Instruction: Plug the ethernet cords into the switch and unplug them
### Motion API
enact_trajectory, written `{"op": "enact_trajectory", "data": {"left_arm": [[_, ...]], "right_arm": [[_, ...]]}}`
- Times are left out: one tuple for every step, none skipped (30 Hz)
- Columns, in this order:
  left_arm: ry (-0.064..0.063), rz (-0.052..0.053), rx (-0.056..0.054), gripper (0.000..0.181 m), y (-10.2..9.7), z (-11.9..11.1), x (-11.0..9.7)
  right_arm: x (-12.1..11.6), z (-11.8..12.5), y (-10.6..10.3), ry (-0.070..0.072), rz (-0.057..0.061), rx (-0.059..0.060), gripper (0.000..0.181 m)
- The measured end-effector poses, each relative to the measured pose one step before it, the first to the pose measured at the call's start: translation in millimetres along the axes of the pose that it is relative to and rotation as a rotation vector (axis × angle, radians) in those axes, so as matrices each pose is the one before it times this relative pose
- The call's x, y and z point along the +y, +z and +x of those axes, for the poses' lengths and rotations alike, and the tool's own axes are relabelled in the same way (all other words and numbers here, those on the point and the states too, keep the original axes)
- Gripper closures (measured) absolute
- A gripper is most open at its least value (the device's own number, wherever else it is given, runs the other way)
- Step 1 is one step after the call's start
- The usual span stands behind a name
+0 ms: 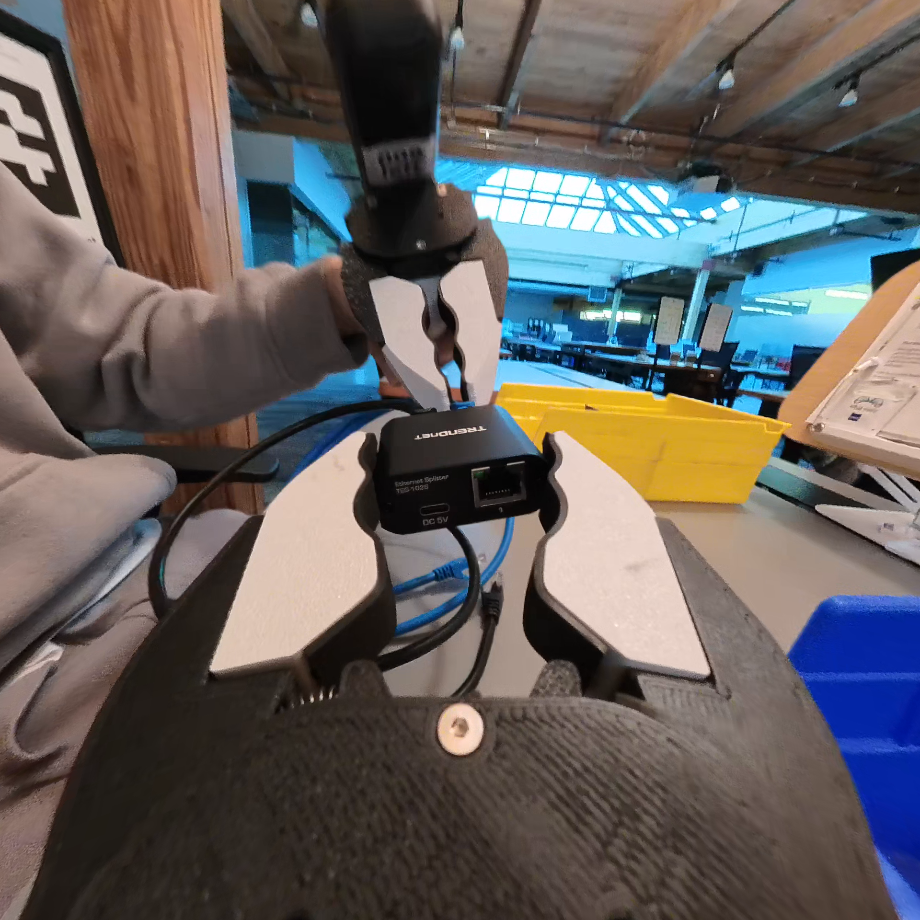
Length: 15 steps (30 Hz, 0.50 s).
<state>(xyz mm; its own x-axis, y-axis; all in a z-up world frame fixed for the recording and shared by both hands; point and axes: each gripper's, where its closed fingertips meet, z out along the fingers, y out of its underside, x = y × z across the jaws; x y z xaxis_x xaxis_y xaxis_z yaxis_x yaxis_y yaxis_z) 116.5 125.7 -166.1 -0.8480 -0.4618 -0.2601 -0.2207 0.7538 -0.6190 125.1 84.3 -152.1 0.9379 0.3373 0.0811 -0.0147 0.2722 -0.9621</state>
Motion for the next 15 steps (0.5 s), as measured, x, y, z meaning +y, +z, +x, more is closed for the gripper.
{"op": "enact_trajectory", "data": {"left_arm": [[-0.0353,0.0936,0.0136,0.176,-1.15,-0.93,-4.83],[-0.0271,0.0759,0.0259,0.175,-0.41,1.05,-2.32],[-0.0227,0.0513,0.0206,0.174,-0.17,0.92,1.09],[-0.0247,0.0337,0.0083,0.174,0.1,-0.21,2.17],[-0.0156,0.0313,0.0074,0.173,0.07,0.59,1.44],[-0.0082,0.0278,0.0093,0.171,-0.44,1.43,0.5],[-0.0078,0.0226,-0.0046,0.168,-0.47,-0.55,0.04],[-0.0092,0.0081,-0.011,0.166,-0.24,-1.88,0.96],[-0.0028,-0.0017,0.0059,0.166,0.36,0.3,1.29],[0.0091,0.0045,0.0153,0.174,0.49,1.89,0.08],[0.0099,-0.0022,-0.0045,0.176,0.53,-0.43,0.13],[0.0123,-0.0075,-0.0066,0.176,0.4,-0.58,0.04],[0.0175,-0.0073,-0.0079,0.176,-0.3,-0.25,-0.55],[0.0192,-0.013,-0.0145,0.177,-0.56,-0.33,-0.49],[0.0309,-0.0269,-0.0128,0.177,-0.58,0.56,1.08]], "right_arm": [[-2.08,0.78,-1.77,0.0021,0.0172,0.004,0.118],[-1.19,1.02,-1.17,0.0044,0.0095,0.0047,0.118],[-0.24,-0.26,-0.31,0.0029,0.002,-0.0049,0.118],[0.31,0.01,0.27,0.0016,-0.0028,-0.0012,0.118],[0.35,-0.14,0.29,0.0013,-0.003,-0.0017,0.118],[0.43,-1.04,0.35,-0.0012,-0.0036,-0.0079,0.118],[0.41,-0.62,0.45,-0.0023,-0.0041,-0.0032,0.118],[0.44,0.19,0.33,-0.0001,-0.003,0.0014,0.118],[0.21,-0.13,0.26,0.0007,-0.0022,-0.0018,0.118],[0.11,-0.48,0.19,0.0003,-0.0004,-0.0033,0.118],[-0.28,-0.4,-0.02,-0.0008,0.0017,-0.0022,0.118],[-0.17,0.52,-0.16,-0.0013,0.0015,0.0049,0.118],[-0.04,0.06,-0.01,-0.0021,0.0007,0.0028,0.118],[0.34,0.73,0.44,-0.0032,-0.0038,0.0083,0.118],[0.89,-0.13,0.96,0.0018,-0.0077,0.0006,0.117]]}}
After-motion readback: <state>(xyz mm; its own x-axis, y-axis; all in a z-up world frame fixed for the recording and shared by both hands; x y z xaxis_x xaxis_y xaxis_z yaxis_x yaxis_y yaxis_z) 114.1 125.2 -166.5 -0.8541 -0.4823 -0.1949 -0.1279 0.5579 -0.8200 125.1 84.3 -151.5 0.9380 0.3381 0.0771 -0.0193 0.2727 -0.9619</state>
